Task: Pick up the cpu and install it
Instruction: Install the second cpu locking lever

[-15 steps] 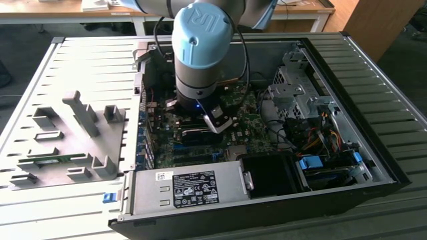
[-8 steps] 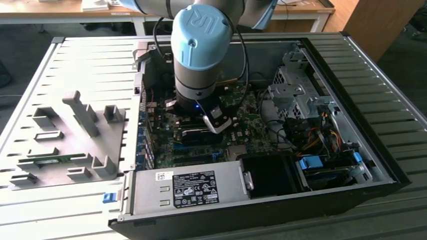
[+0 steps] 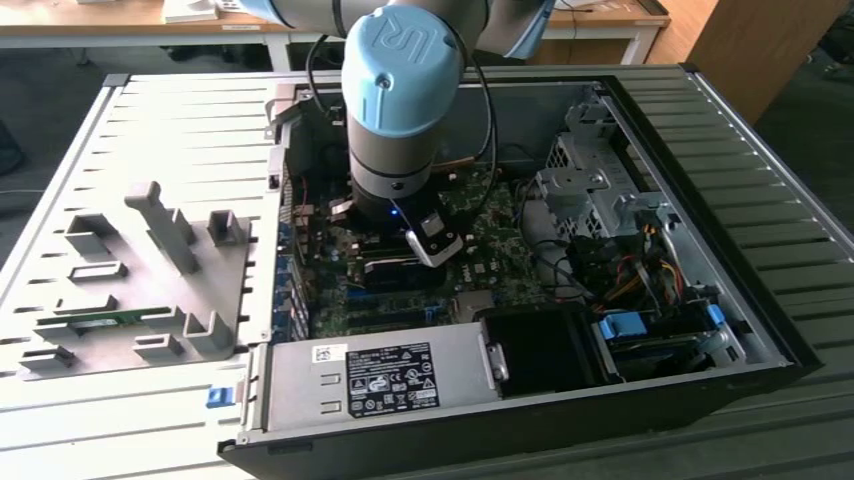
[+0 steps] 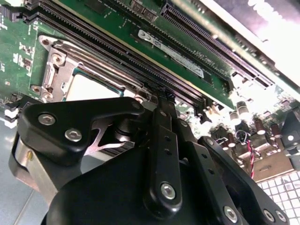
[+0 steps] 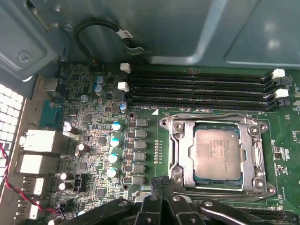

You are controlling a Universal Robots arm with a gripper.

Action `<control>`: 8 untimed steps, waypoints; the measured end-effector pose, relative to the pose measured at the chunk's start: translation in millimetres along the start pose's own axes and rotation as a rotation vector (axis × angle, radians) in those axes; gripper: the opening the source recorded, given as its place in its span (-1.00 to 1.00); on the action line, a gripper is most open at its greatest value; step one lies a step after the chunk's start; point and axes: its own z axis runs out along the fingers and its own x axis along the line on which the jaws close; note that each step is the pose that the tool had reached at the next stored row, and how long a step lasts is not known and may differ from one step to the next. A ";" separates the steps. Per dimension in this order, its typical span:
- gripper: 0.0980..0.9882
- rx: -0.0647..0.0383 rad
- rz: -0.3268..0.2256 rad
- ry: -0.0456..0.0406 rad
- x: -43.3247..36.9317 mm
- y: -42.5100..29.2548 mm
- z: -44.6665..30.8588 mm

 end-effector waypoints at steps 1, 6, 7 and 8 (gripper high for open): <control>-0.98 0.000 0.000 0.0001 0.0 0.0 0.0; -0.98 -0.001 0.000 -0.0001 0.1 0.3 -0.6; -0.98 -0.002 0.000 -0.0002 0.1 0.4 -1.2; -0.98 -0.002 0.001 0.0000 0.2 0.6 -2.0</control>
